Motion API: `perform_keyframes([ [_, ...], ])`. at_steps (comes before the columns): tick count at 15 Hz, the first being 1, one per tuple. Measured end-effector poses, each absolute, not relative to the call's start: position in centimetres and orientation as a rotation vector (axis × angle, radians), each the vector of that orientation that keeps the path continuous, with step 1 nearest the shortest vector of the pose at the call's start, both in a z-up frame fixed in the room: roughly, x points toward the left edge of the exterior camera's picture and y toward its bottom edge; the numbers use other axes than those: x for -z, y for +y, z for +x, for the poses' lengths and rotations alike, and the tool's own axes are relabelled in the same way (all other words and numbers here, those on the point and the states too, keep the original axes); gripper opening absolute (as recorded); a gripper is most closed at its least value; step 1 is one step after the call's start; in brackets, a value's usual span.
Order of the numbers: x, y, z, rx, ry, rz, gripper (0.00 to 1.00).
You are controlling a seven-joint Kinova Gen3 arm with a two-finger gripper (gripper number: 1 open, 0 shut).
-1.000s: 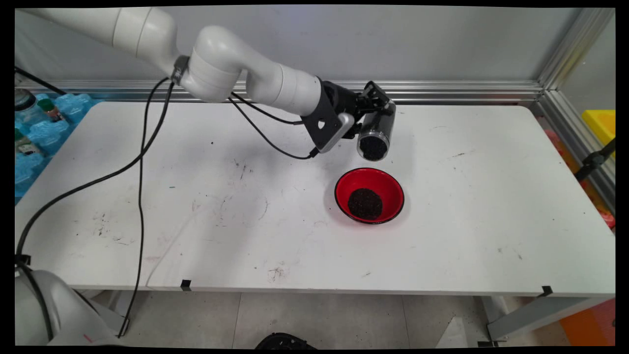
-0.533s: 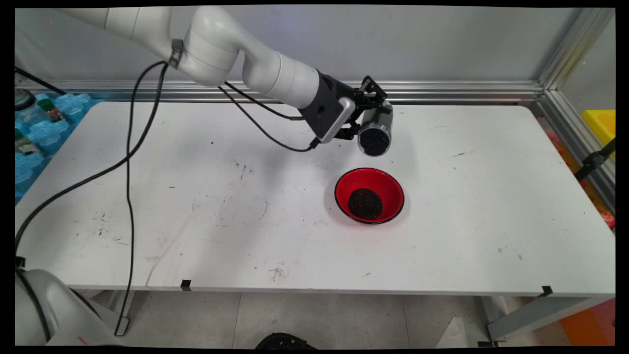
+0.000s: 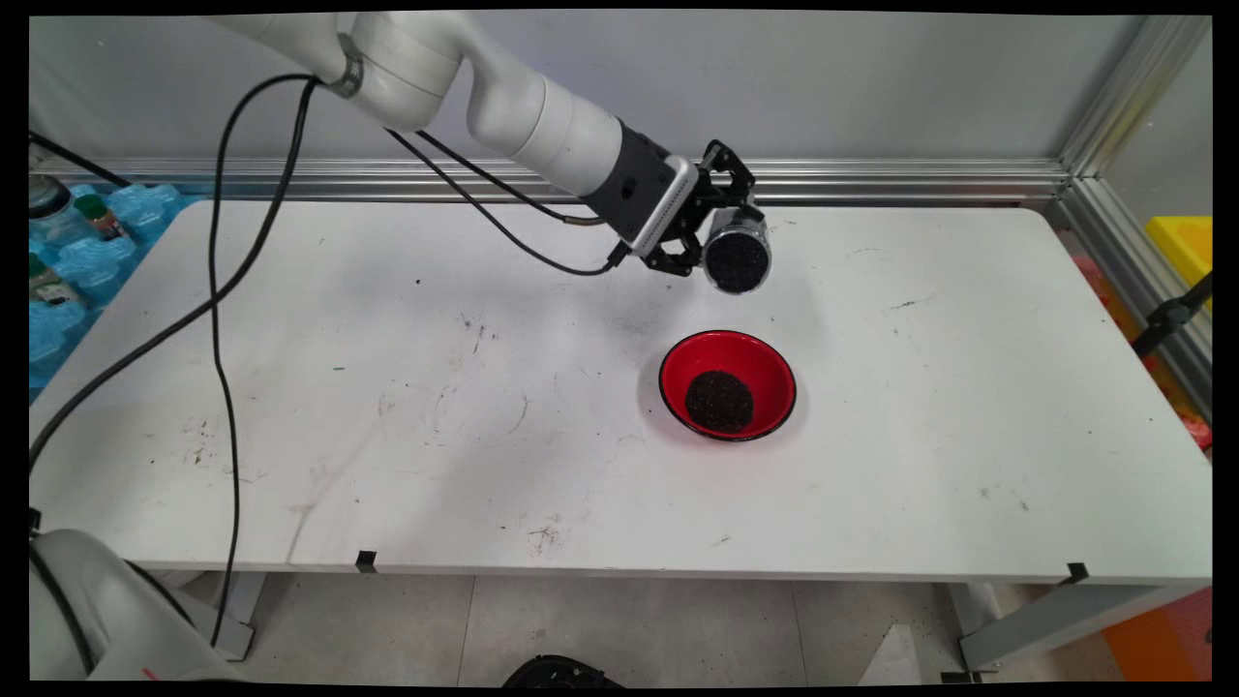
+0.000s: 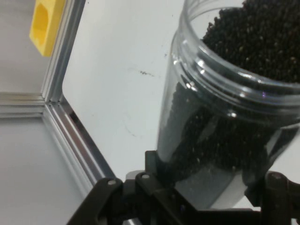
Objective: Pour the black seasoning powder in the red bowl
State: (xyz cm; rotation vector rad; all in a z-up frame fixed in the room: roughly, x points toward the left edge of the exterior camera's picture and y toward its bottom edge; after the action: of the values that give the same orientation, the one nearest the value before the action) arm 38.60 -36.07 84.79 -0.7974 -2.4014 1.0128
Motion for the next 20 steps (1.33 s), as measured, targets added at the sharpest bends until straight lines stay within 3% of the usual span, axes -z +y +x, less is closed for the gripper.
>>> perform_keyframes([
  [20,-87.0,-38.3,39.0,-0.851,-2.431,-0.543,0.0],
])
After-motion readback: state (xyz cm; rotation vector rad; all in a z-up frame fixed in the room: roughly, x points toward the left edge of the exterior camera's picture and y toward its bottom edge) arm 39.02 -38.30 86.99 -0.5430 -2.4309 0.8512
